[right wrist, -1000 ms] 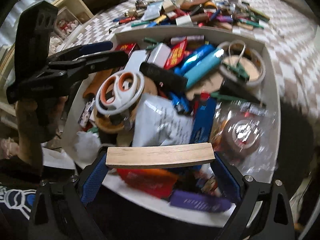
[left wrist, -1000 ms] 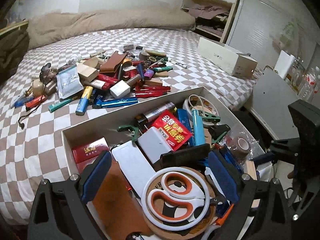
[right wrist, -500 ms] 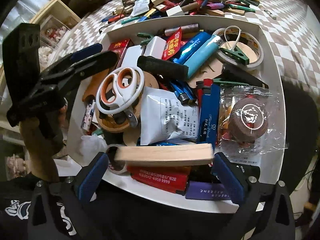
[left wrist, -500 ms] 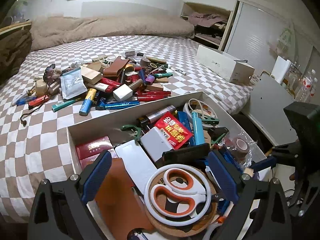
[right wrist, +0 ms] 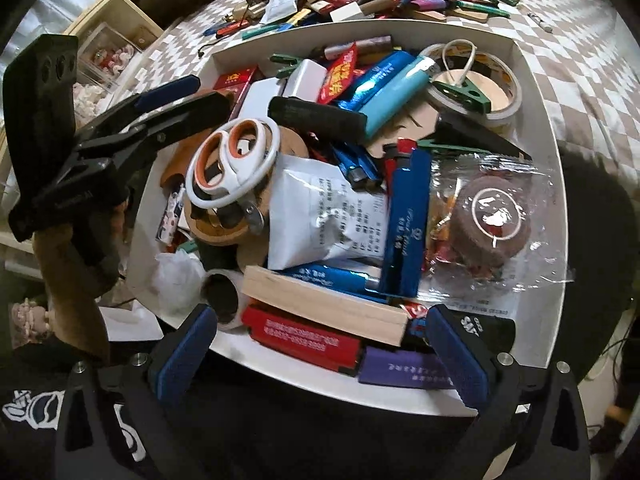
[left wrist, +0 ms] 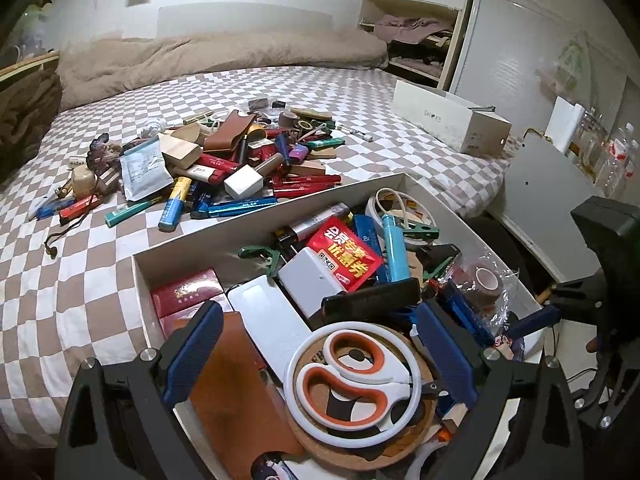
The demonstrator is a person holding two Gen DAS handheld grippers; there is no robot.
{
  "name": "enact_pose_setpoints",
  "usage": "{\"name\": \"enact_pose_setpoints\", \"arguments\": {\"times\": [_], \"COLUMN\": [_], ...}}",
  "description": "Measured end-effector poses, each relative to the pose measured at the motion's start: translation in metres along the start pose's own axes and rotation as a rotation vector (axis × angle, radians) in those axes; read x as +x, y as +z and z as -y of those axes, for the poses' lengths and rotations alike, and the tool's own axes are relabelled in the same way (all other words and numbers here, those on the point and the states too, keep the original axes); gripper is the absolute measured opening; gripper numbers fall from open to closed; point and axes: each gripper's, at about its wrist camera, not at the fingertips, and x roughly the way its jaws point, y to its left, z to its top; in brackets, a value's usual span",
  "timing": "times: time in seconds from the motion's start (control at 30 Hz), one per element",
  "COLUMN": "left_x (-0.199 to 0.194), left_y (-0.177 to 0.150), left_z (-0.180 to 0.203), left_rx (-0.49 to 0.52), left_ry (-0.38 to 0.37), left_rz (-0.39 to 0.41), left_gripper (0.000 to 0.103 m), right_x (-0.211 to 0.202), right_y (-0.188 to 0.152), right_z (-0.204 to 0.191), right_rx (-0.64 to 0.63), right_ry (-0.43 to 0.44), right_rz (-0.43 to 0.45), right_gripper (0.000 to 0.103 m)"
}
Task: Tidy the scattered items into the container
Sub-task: 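Open the left tool to release the black case while the right tool releases the stick, then lift both tools up out of the white box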
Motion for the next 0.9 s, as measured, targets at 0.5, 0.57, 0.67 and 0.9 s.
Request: {"name": "enact_pose_setpoints", "arguments": {"times": [0.5, 0.57, 0.67, 0.9], "left_x": [0.006, 0.006, 0.007, 0.007], "left_y": [0.001, 0.002, 0.004, 0.006], "left_z": [0.002, 0.002, 0.003, 0.001], "left_rx": [-0.005, -0.005, -0.008, -0.025], "left_ry": [0.058, 0.064, 0.076, 0.107], "left_rz": [-0.032, -0.032, -0.036, -0.036], "left_gripper": [0.098, 0.098, 0.098, 0.103], "right_x": [-0.001, -0.004, -0.004, -0.012], "right_y": [0.007, 0.010, 0.016, 0.023], "right_z": [-0.023, -0.019, -0.014, 0.001], "right_rx": [-0.106, -0.092, -0.072, -0.075], "right_ry": [0.081, 0.075, 0.076, 0.043], "right_rz": [0.026, 0.043, 0.058, 0.097], "right_gripper": [0.103, 0.103, 0.103, 0.103]}}
